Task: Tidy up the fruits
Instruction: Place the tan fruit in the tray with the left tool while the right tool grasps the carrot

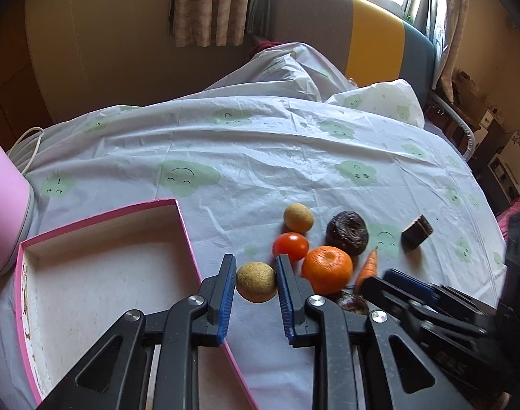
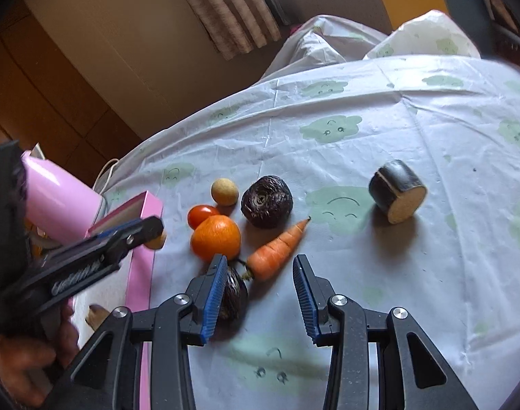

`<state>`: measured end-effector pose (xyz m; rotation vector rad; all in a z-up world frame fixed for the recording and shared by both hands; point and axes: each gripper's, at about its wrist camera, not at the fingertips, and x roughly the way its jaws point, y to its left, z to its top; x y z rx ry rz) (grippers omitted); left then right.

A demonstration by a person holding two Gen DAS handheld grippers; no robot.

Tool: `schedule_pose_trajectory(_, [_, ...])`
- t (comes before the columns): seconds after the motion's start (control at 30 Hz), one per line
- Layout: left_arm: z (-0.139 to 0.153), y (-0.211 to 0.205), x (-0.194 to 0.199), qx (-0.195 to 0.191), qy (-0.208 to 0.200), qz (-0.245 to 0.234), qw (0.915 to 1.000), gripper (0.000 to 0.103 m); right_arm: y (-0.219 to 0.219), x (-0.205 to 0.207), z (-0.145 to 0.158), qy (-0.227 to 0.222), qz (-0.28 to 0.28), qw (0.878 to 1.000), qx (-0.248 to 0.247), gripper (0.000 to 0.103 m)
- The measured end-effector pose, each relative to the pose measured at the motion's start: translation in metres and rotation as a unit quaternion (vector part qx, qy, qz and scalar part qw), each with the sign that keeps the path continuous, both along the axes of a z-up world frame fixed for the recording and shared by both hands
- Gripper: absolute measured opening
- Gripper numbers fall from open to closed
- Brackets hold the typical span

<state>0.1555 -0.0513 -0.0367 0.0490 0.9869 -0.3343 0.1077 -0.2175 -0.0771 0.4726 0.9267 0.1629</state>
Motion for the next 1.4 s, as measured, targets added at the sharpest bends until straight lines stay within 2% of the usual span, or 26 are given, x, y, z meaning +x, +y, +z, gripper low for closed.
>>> schedule_pose_trajectory(0.07, [0.006, 0.002, -0.005, -0.005, -0.005, 0.002, 1.0000, 0.024, 0.007, 0.009, -0.005, 0.016, 0.006, 1.000, -0.013, 0.042])
schedule_pose_trajectory(0.13, [0.010, 0.004, -0.009, -0.012, -0.005, 0.003, 0.9999, 0.024, 0.011, 0.012, -0.005, 0.012, 0.006, 0.999, -0.031, 0.041])
schedule_pose_trajectory(0.17, [0.013, 0.005, -0.011, -0.015, -0.005, 0.003, 0.9999, 0.024, 0.011, 0.012, -0.006, 0.012, 0.006, 0.999, -0.036, 0.038])
schedule_pose_trajectory(0.2, [0.015, 0.006, -0.013, -0.017, -0.006, 0.003, 0.9998, 0.024, 0.010, 0.012, -0.007, 0.016, 0.005, 0.999, -0.043, 0.027])
schedule_pose_trajectory(0.27, [0.019, 0.007, -0.018, -0.021, -0.007, 0.003, 0.9997, 0.024, 0.007, 0.009, -0.008, 0.012, 0.012, 0.999, -0.040, 0.027])
schedule_pose_trajectory(0.43, [0.029, 0.011, -0.032, -0.029, -0.012, 0.002, 0.9995, 0.024, 0.002, -0.009, -0.003, 0.001, 0.021, 0.997, -0.069, 0.024])
schedule_pose_trajectory(0.6, [0.039, 0.018, -0.050, -0.044, -0.015, 0.004, 0.9989, 0.024, 0.003, -0.029, 0.002, -0.012, 0.038, 0.991, -0.128, 0.023])
schedule_pose_trajectory(0.67, [0.043, 0.021, -0.060, -0.049, -0.018, 0.005, 0.9986, 0.024, -0.005, -0.033, -0.001, -0.018, 0.032, 0.993, -0.114, 0.023])
schedule_pose_trajectory(0.83, [0.052, 0.037, -0.081, -0.060, -0.026, 0.015, 0.9977, 0.024, -0.024, -0.038, -0.010, -0.025, 0.005, 0.999, -0.035, 0.023])
schedule_pose_trajectory(0.97, [0.051, 0.059, -0.095, -0.070, -0.026, 0.035, 0.9966, 0.024, -0.029, -0.040, -0.014, -0.027, -0.010, 1.000, -0.011, 0.024])
schedule_pose_trajectory(1.2, [0.032, 0.102, -0.114, -0.065, -0.017, 0.093, 0.9934, 0.024, -0.029, -0.036, -0.015, -0.027, -0.020, 0.999, -0.004, 0.027])
schedule_pose_trajectory(1.4, [0.023, 0.136, -0.110, -0.070, -0.013, 0.140, 0.9876, 0.024, -0.027, -0.032, -0.014, -0.028, -0.021, 0.999, -0.018, 0.027])
